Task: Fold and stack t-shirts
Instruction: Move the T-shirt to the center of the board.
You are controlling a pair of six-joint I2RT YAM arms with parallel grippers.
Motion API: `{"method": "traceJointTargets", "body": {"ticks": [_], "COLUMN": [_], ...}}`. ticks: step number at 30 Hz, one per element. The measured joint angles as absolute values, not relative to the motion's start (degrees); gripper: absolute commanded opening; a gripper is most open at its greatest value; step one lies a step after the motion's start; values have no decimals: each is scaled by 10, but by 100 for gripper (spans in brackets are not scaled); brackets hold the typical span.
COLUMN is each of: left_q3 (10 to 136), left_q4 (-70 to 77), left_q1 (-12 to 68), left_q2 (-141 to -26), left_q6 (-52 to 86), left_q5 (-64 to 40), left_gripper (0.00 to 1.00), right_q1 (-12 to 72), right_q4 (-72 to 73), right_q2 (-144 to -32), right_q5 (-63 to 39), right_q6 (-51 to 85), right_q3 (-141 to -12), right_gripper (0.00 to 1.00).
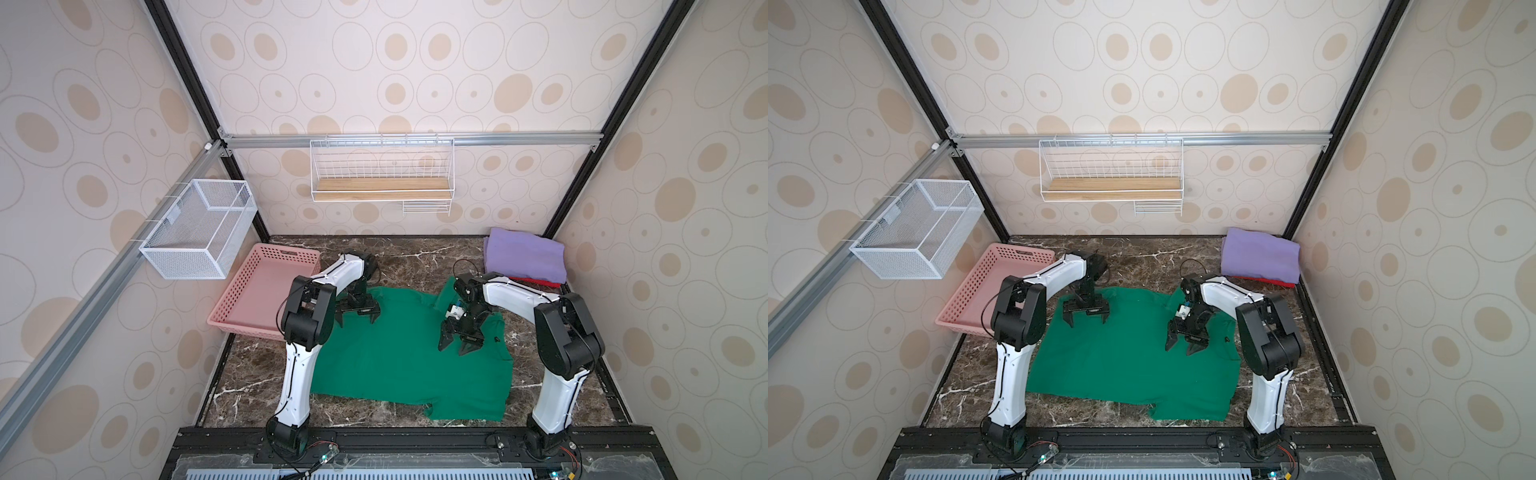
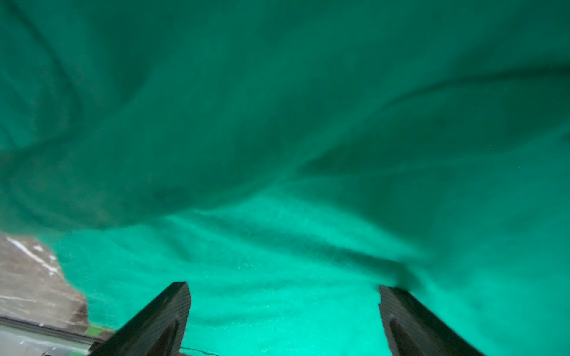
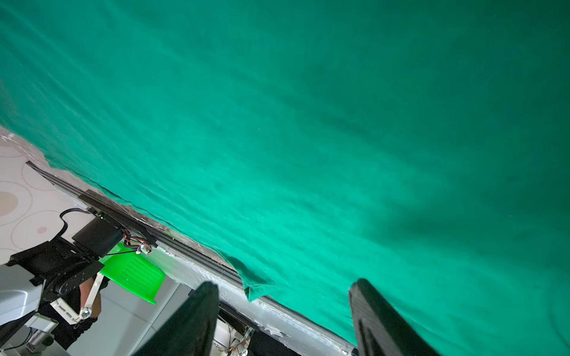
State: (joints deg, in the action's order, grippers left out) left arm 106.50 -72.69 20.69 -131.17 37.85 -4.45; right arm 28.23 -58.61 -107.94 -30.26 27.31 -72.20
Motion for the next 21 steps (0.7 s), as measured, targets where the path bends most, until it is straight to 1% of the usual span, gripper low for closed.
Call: {"method": "traceJointTargets", "body": {"ticks": [7, 12, 15, 21], "left_q3": [1214, 1237, 1186, 980], "left_q4": [-763, -773, -752, -707], "left_q1": [203, 203, 203, 209], "left_q2": [-1394, -1406, -1381, -1267], "left_q6": [376, 376, 377, 381], "left_q5": [-40, -40, -50, -62], "left_gripper": [99, 99, 99, 99], "right_q1": [282, 282, 283, 283], "right_q4": [-576, -576, -580, -579], "right_q2": [-1079, -1080, -1090, -1093], "right_q5": [-300, -299, -300, -299], "right_q6": [265, 259, 258, 258], "right_q3": [-703, -704, -718, -726], "right_gripper": [74, 73, 73, 73]}}
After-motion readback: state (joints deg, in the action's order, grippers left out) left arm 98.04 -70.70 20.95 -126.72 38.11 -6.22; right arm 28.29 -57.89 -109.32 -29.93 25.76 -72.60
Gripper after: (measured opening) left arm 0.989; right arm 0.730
